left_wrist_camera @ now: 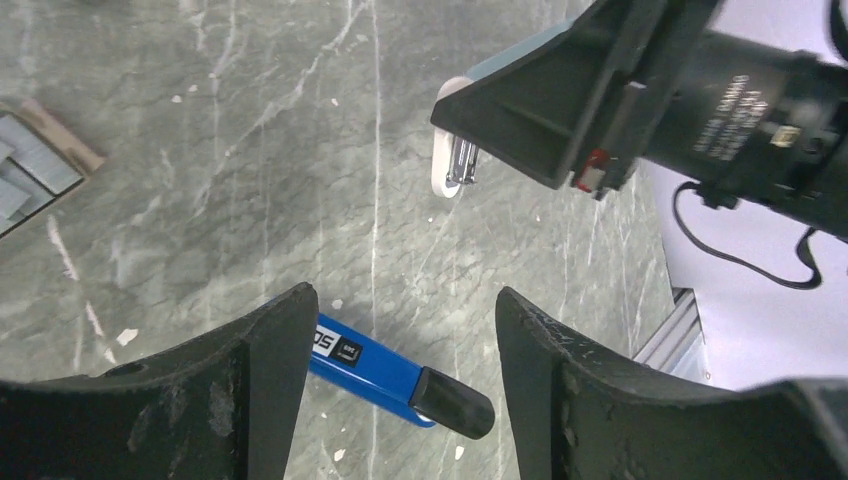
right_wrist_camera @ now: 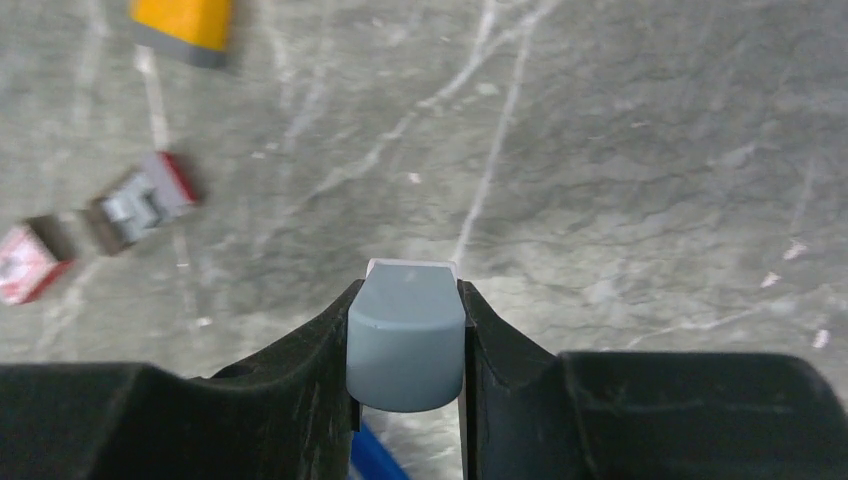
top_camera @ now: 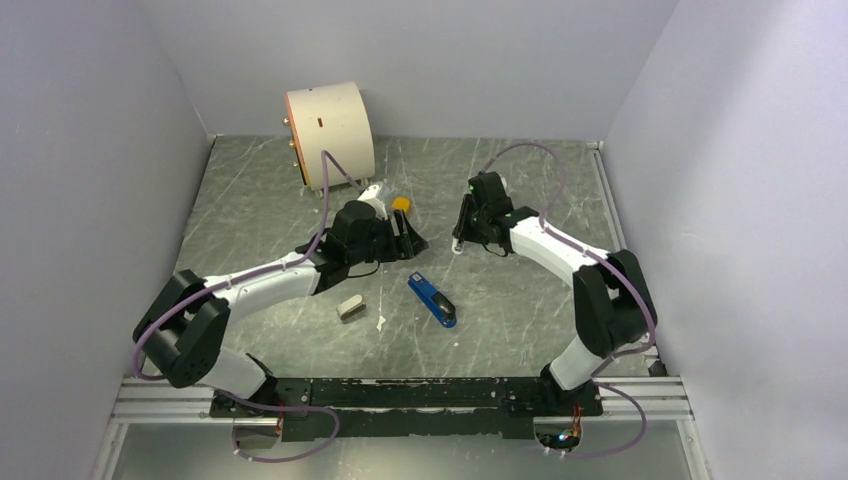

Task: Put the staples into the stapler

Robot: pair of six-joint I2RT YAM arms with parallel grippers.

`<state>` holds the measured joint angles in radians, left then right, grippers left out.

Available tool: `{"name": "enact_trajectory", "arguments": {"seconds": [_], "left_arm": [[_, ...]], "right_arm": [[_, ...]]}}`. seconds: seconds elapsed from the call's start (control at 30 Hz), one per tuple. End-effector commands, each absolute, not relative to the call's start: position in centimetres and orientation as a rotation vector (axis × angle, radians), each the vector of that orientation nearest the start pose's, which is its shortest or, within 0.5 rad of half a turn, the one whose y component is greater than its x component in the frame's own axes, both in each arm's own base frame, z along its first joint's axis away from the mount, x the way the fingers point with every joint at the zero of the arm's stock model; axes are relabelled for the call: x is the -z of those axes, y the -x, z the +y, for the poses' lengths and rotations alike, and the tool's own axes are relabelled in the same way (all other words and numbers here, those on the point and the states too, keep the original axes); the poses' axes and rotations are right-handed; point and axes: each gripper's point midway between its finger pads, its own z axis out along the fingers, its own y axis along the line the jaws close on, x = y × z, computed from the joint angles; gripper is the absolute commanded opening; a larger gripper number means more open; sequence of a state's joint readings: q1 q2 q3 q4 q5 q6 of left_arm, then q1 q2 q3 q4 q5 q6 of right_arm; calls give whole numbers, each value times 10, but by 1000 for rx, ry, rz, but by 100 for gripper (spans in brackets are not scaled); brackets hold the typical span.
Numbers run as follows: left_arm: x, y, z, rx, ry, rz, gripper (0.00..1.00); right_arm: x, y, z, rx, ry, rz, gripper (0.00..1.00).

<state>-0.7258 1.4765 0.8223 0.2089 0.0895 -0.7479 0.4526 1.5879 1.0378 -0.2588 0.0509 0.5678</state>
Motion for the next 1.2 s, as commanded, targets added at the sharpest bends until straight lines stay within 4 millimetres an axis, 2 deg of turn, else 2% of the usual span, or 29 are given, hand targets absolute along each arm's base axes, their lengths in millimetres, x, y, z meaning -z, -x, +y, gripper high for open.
{"name": "enact_trajectory", "arguments": {"seconds": [0.0, 0.37, 0.57, 0.7, 0.8, 0.97, 1.07, 1.17], "left_arm": [[-141, -302, -302, 875, 6, 2177, 71], [-129, -291, -291, 837, 0, 2226, 73], [-125, -293, -287, 802, 17, 2238, 73], [-124, -293, -291, 821, 9, 2246, 74], [-125, -290, -296, 859, -8, 2248, 75], [-125, -289, -299, 879, -10, 2252, 75], [-124, -288, -297, 878, 5, 2253, 75], [-122, -285, -294, 882, 20, 2255, 75]], "right_arm": [[-74, -368, 171, -205, -81, 2496, 21], [-26, -365, 162, -41, 10, 2658, 27], [-15, -362, 161, -21, 34, 2696, 29], [-11, -361, 158, 4, 20, 2706, 38], [-18, -362, 158, 0, 9, 2686, 49], [-46, -361, 160, -44, -12, 2625, 62], [-64, -351, 157, -68, -26, 2596, 68], [-77, -332, 161, -114, 22, 2582, 72]]}}
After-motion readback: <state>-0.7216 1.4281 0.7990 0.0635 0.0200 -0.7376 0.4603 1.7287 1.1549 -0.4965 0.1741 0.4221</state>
